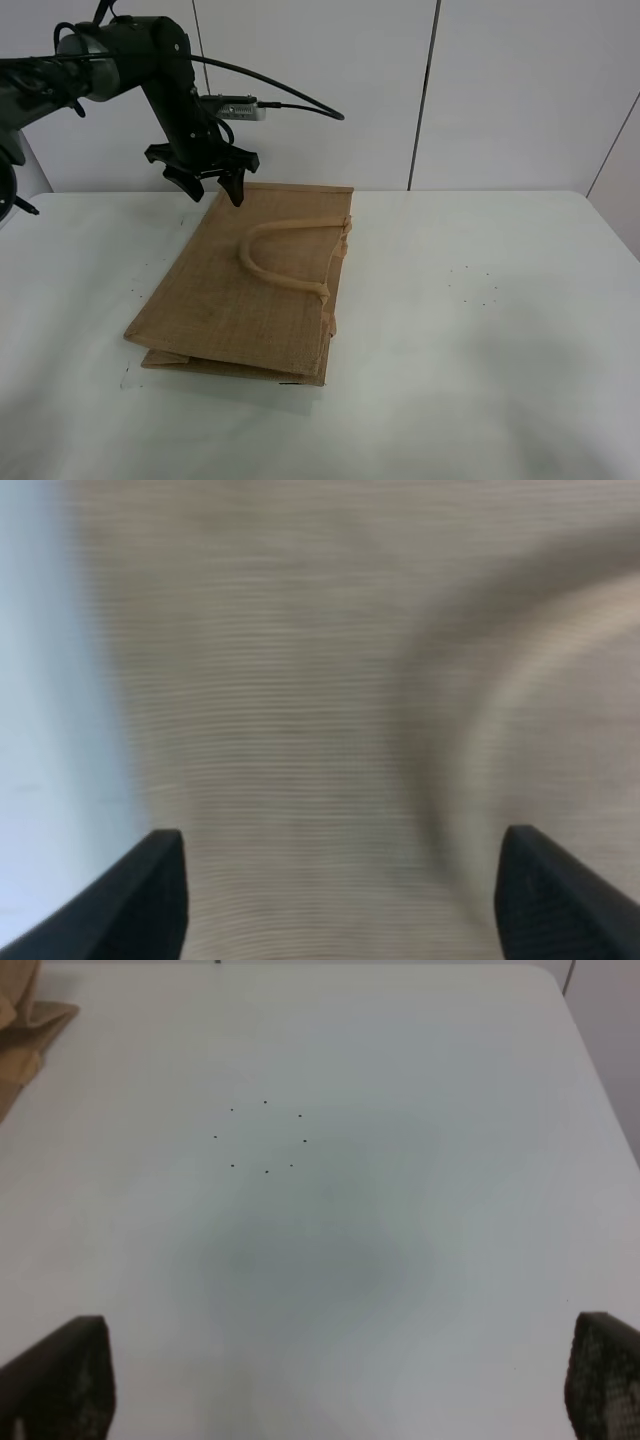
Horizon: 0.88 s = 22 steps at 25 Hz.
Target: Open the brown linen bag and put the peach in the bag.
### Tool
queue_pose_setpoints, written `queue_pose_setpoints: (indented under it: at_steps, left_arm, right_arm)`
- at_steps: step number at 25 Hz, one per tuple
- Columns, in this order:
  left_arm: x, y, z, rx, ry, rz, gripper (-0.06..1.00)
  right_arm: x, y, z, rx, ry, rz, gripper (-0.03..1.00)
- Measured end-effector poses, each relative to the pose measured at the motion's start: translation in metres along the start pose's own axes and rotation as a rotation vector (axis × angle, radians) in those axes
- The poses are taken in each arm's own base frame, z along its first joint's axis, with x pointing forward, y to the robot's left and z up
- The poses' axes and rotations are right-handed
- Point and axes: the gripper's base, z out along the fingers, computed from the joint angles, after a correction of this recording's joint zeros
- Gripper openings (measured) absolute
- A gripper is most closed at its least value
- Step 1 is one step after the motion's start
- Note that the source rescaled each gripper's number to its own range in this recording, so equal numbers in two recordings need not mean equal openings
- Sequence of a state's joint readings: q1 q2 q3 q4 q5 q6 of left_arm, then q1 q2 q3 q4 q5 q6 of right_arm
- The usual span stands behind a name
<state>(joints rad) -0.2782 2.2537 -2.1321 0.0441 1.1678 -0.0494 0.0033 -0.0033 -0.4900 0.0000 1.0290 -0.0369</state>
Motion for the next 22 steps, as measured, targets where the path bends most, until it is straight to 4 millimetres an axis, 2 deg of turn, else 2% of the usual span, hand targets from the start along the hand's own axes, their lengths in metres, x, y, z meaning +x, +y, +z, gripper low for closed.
queue_pose_setpoints:
  at_steps: [6,14,17,22]
  left_arm:
    - [0.0,0.03,-0.003,-0.022,-0.007,-0.067,0.89]
    - [0.009,0.119,-0.006,-0.063,-0.008,-0.247,0.89]
    - [0.012,0.129,-0.007,-0.056,-0.006,-0.271,0.89]
    - [0.026,0.124,-0.023,-0.04,0.004,-0.267,0.89]
  right_arm:
    - [0.0,0.0,0.0,-0.005,0.0,0.003,1.0]
    - [0.0,0.0,0.0,-0.005,0.0,0.003,1.0]
    - [0.0,0.0,0.0,-0.005,0.0,0.003,1.0]
    - [0.0,0.0,0.0,-0.005,0.0,0.003,1.0]
